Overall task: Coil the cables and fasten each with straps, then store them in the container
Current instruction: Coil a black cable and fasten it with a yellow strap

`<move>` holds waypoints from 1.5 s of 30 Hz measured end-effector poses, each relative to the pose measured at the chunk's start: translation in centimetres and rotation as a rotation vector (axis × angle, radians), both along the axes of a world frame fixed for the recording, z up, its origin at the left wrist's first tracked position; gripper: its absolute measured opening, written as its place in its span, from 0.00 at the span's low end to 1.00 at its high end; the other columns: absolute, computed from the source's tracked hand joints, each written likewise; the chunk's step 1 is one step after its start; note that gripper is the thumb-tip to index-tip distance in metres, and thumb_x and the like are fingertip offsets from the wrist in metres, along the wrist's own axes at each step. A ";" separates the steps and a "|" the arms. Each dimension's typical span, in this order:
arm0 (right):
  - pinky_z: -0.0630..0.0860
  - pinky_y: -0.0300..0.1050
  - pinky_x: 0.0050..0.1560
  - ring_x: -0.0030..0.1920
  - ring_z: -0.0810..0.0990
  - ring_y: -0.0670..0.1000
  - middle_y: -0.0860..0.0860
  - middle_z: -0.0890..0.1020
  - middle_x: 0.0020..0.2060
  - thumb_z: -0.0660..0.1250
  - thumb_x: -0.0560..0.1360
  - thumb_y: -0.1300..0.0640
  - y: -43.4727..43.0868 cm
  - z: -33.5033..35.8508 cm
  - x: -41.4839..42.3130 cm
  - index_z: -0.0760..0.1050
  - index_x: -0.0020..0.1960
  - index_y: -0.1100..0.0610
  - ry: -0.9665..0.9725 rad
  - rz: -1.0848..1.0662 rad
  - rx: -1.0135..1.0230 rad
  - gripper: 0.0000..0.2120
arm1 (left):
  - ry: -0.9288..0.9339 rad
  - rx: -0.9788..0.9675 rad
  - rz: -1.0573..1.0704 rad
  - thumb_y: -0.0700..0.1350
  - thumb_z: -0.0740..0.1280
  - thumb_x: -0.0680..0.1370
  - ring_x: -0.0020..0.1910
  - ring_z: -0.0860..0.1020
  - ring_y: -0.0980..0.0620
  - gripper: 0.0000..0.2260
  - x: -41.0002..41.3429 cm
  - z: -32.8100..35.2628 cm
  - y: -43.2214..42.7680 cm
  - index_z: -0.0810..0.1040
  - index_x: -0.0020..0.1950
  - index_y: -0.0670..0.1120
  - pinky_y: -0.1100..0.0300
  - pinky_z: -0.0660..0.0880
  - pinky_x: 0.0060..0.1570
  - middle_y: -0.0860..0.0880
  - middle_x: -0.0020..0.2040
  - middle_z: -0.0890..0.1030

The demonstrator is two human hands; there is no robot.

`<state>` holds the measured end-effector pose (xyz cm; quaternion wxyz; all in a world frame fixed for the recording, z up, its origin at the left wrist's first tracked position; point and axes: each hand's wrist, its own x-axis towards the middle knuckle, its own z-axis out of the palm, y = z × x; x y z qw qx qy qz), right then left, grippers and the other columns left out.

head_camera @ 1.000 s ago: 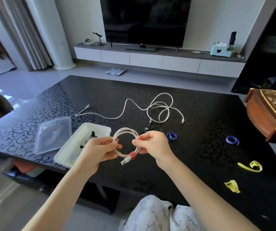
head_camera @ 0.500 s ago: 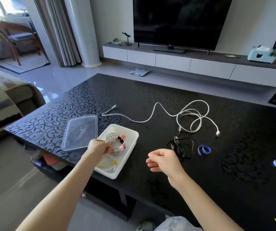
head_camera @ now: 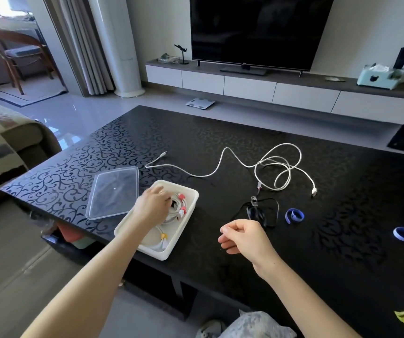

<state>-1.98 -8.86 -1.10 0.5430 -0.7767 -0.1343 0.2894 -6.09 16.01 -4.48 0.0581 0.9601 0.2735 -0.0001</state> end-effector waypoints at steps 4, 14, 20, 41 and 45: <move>0.79 0.38 0.38 0.38 0.82 0.49 0.55 0.84 0.38 0.63 0.78 0.62 -1.0 0.4 0.0 0.80 0.46 0.61 -0.001 -0.020 0.009 0.07 | 0.188 -0.020 -0.104 0.48 0.52 0.82 0.76 0.53 0.47 0.19 -0.3 -0.6 -0.2 0.64 0.74 0.53 0.47 0.53 0.71 0.49 0.77 0.57; 0.79 0.43 0.41 0.42 0.83 0.53 0.54 0.84 0.38 0.64 0.77 0.62 -10.6 0.4 2.1 0.80 0.44 0.59 -0.101 -0.242 -0.057 0.07 | -0.445 -0.210 -0.307 0.41 0.64 0.78 0.51 0.78 0.43 0.10 2.6 2.5 -11.8 0.81 0.56 0.44 0.56 0.71 0.48 0.46 0.52 0.81; 0.76 0.43 0.45 0.45 0.82 0.49 0.49 0.84 0.42 0.66 0.76 0.57 -20.3 -1.6 3.7 0.81 0.48 0.55 -0.417 -0.372 -0.528 0.05 | -0.403 -0.286 -0.562 0.42 0.66 0.77 0.54 0.75 0.46 0.09 4.9 -0.3 -21.5 0.82 0.55 0.45 0.56 0.71 0.54 0.48 0.52 0.81; 0.73 0.42 0.51 0.56 0.73 0.50 0.49 0.75 0.56 0.65 0.77 0.54 -21.1 -6.0 6.5 0.72 0.63 0.52 -0.591 -0.179 -0.840 0.14 | -0.084 0.116 -0.207 0.46 0.69 0.74 0.58 0.73 0.42 0.16 7.6 -2.6 -22.3 0.72 0.61 0.45 0.50 0.70 0.54 0.44 0.61 0.72; 0.69 0.45 0.60 0.61 0.71 0.52 0.50 0.73 0.62 0.64 0.77 0.52 -19.1 -5.0 7.9 0.68 0.68 0.51 -0.679 -0.134 -0.946 0.19 | -0.138 -0.136 -0.197 0.35 0.61 0.76 0.50 0.74 0.44 0.09 8.0 -3.3 -20.0 0.78 0.53 0.40 0.55 0.73 0.45 0.45 0.56 0.73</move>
